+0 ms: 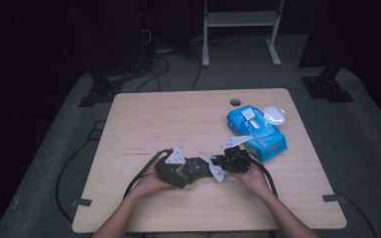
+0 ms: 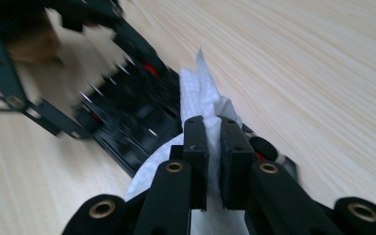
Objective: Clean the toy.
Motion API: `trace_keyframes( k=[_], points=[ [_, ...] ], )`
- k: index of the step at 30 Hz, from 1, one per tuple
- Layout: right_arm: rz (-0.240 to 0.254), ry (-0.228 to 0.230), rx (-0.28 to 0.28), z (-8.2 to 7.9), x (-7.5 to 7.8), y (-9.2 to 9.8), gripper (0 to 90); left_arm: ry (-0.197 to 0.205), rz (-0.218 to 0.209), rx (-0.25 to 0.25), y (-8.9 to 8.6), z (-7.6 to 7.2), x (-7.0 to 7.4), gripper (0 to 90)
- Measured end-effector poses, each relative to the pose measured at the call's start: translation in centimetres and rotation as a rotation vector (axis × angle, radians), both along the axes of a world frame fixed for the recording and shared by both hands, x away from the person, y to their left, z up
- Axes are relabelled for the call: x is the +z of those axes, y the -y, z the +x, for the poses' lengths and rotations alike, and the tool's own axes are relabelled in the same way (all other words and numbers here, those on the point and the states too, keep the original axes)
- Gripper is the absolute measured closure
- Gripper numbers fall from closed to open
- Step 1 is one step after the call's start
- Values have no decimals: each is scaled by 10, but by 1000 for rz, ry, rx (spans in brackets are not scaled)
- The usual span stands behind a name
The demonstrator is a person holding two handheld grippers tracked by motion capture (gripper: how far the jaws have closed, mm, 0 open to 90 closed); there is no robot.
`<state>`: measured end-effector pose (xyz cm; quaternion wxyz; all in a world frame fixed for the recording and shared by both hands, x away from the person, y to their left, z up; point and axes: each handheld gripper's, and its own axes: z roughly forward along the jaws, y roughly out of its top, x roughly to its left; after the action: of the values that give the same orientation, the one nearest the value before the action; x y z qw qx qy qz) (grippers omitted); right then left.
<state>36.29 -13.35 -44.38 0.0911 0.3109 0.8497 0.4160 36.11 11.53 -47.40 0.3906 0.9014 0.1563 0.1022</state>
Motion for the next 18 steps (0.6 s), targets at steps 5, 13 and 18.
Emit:
trace_keyframes(
  k=[5,13,18],
  points=[
    [46,-25,89,-12,1,-22,830,15,12,7,4,-1,0,217],
    [-6,9,49,-12,-1,-20,821,14,1,9,4,-4,0,233],
    [22,-22,85,-12,-3,-28,719,4,17,5,4,-3,-4,233]
  ],
)
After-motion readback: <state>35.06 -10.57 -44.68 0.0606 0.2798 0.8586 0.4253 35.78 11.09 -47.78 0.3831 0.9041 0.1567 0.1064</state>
